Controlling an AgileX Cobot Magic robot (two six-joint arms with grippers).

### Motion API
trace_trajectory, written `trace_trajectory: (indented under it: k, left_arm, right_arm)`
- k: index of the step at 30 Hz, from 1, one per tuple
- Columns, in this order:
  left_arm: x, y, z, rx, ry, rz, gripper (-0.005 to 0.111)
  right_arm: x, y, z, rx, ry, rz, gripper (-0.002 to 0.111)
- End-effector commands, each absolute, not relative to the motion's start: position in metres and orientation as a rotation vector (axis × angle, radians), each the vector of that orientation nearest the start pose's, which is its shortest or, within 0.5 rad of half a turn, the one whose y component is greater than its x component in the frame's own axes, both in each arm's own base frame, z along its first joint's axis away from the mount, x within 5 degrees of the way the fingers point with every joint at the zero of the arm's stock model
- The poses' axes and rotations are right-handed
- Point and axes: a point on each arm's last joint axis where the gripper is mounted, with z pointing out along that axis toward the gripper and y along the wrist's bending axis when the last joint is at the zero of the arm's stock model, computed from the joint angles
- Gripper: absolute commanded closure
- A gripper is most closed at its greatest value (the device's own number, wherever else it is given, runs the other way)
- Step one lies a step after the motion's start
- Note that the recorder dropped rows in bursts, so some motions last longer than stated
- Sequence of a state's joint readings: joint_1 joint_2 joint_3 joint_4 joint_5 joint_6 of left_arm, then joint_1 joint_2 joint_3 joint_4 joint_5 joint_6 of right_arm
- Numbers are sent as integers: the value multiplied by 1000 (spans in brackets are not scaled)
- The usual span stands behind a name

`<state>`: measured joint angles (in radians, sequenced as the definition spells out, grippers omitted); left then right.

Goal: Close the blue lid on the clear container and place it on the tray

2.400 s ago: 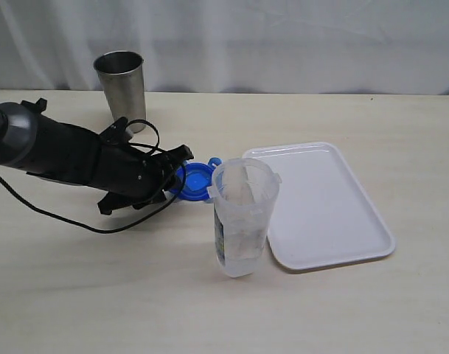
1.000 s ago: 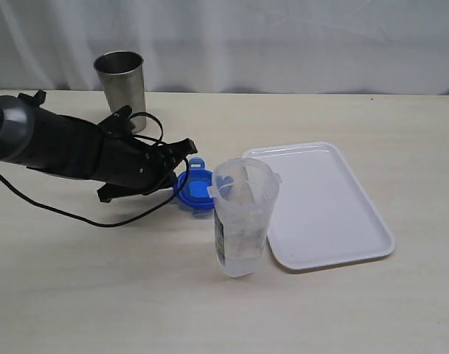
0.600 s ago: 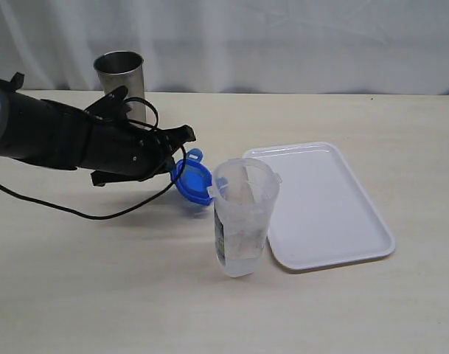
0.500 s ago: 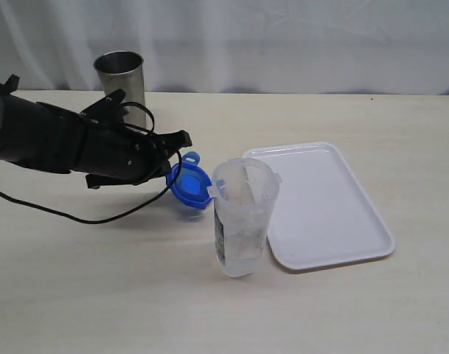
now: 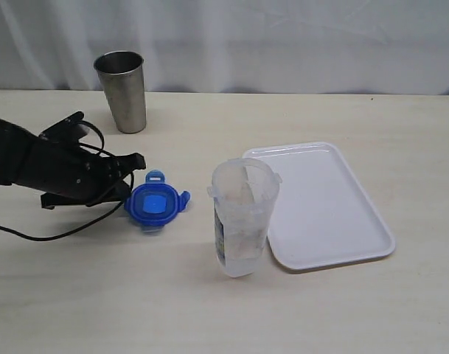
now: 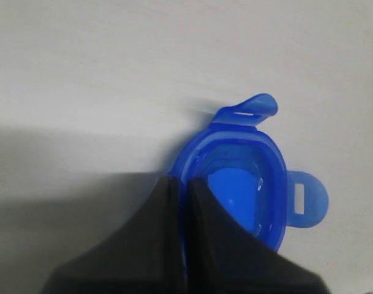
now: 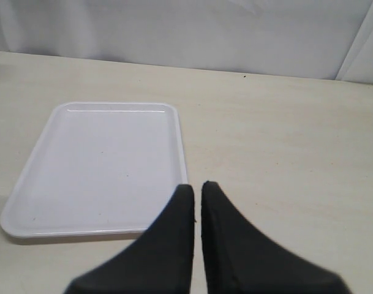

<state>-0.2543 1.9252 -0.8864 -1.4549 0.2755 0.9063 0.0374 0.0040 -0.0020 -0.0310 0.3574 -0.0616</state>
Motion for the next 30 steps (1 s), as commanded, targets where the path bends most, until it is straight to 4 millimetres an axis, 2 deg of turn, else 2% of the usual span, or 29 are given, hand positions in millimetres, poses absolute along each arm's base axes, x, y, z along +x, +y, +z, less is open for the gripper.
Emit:
trace_trajectory:
  k: [1, 6, 17, 19, 22, 26, 30]
  left_arm:
    - [327, -98, 111, -242, 2641, -690, 107]
    - [326, -90, 111, -186, 2662, -694, 107]
    - [322, -89, 109, -22, 2700, -653, 106]
    - [322, -89, 109, -14, 2701, -649, 101]
    - [321, -90, 109, 1, 2704, -660, 87]
    - [320, -91, 109, 126, 2694, -649, 70]
    - [319, -91, 108, 248, 2685, -619, 66]
  right_arm:
    - [53, 1, 181, -110, 1835, -54, 104]
    - [53, 1, 181, -110, 1835, -54, 104]
    - [53, 1, 181, -110, 1835, -54, 104]
    - [53, 1, 181, -110, 1835, -54, 104]
    - [53, 1, 181, -110, 1835, -54, 104]
    - [53, 1, 181, -110, 1835, -54, 104]
    - [53, 1, 181, -110, 1835, -54, 104]
